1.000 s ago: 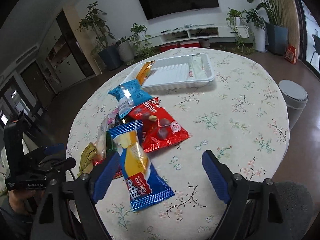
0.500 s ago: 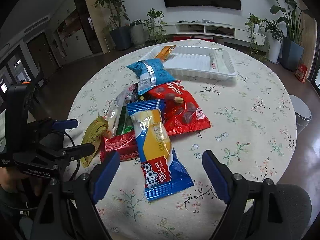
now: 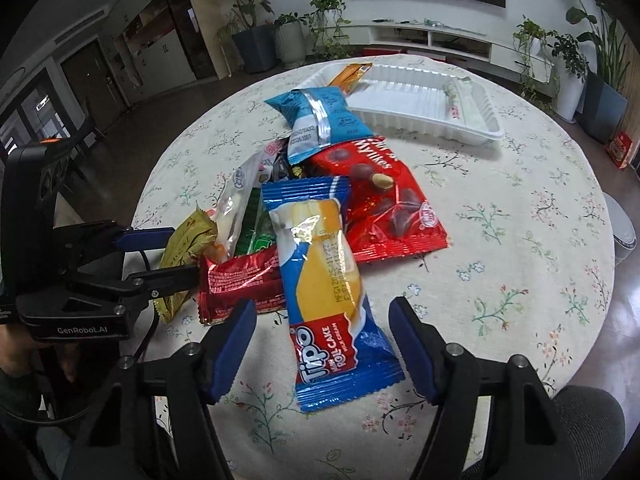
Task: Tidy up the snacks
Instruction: 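Grasp the gold wrapper with the left tool while the right tool grasps the Tipo cake packet, then carry both packets into the white tray and open both tools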
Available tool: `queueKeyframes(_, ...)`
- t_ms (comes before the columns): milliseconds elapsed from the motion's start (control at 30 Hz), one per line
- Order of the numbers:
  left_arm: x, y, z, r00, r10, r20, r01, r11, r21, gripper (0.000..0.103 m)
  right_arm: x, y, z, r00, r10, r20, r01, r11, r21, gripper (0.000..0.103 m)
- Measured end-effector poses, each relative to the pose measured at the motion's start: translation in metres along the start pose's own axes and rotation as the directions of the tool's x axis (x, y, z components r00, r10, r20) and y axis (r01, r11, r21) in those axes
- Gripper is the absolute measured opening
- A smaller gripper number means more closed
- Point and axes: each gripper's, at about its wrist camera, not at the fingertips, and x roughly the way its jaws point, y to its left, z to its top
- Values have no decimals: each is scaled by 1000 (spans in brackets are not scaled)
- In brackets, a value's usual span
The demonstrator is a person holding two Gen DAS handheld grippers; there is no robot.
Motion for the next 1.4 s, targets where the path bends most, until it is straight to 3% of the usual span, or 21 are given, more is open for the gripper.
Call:
queueKeyframes(100,2,-1,-1,1000,2,-9,-2,1000,10,36,6,1,3,1000,2,-19,-2,1000,-12,65)
queueKeyframes(433,2,-2,-3,1000,-15,-11,15,1000,25,31,13,-3,4,999,5,-40,-6,1000,-19,50)
queueKeyframes(600,1,-1,-3,999,-34,-12,35,999,25,30,13,-4,4,999,10,-42,-10,1000,-12,47)
queueKeyframes(733,0,0,-4,999,-46,-11,46,999,24,29,11,-5,5,999,12,-35,-13,1000,-7,32)
queueKeyframes(1400,-25,10,-4,995,-94,42,94,996,7,29,-20,-16,2,997,77,31,-79,994,71,29)
